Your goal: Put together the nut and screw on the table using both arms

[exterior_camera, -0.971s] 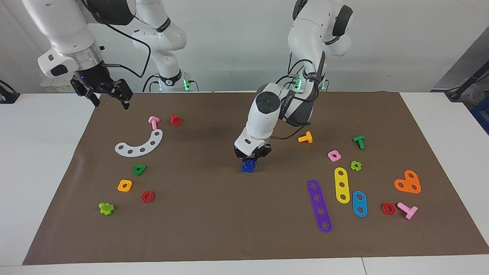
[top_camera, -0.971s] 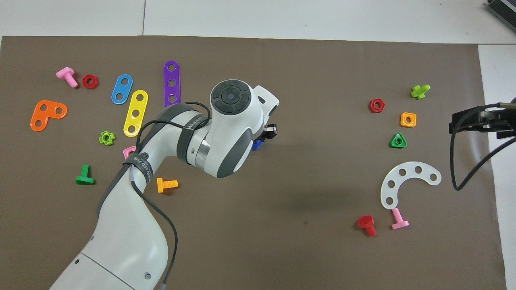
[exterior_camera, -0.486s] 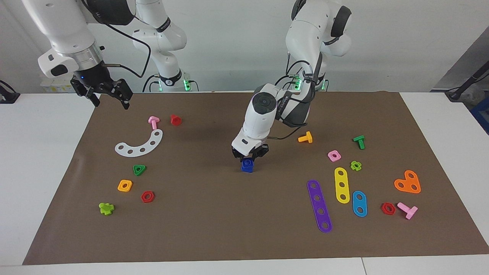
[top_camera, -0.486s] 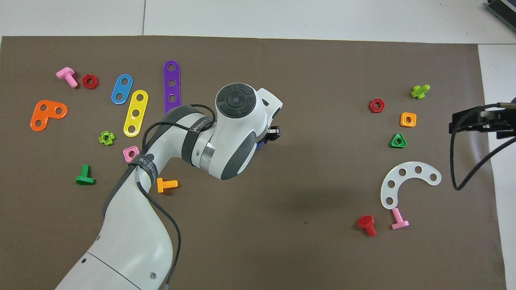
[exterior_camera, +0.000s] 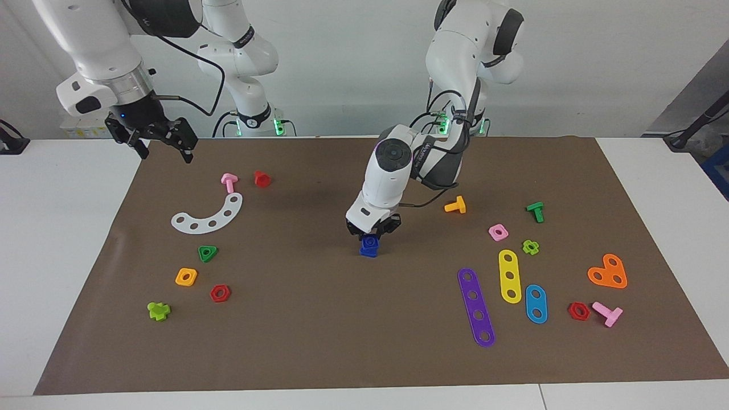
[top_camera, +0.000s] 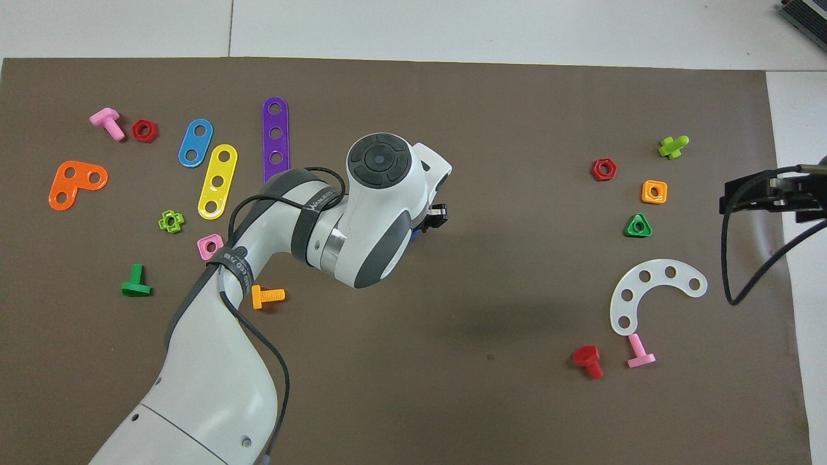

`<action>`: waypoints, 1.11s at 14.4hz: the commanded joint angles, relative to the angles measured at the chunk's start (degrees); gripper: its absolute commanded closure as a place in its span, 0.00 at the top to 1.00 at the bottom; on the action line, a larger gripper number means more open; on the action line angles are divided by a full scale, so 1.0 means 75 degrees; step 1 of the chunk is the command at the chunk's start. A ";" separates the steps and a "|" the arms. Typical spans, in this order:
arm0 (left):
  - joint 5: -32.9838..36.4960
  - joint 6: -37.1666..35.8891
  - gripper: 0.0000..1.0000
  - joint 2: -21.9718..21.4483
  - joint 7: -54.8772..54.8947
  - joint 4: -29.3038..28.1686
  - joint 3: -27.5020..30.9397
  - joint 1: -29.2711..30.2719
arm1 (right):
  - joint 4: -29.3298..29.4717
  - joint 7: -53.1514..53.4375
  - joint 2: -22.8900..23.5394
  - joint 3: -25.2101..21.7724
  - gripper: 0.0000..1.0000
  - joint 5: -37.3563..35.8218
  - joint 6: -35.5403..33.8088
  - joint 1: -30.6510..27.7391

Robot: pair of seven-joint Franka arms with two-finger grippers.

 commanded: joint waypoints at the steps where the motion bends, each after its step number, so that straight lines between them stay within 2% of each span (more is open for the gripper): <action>1: -0.0106 -0.0350 0.24 0.0204 -0.0184 0.0361 0.0133 -0.0120 | -0.0132 -0.0155 -0.0117 0.0045 1.00 0.0020 0.0038 -0.0037; 7: 0.0022 -0.0188 0.23 0.0215 -0.0220 0.0315 0.0133 -0.0108 | -0.0132 -0.0155 -0.0117 0.0045 1.00 0.0020 0.0038 -0.0037; 16: 0.0081 0.0539 0.22 0.0192 -0.0220 -0.0271 0.0145 -0.0120 | -0.0132 -0.0144 -0.0117 0.0045 1.00 0.0020 0.0038 -0.0037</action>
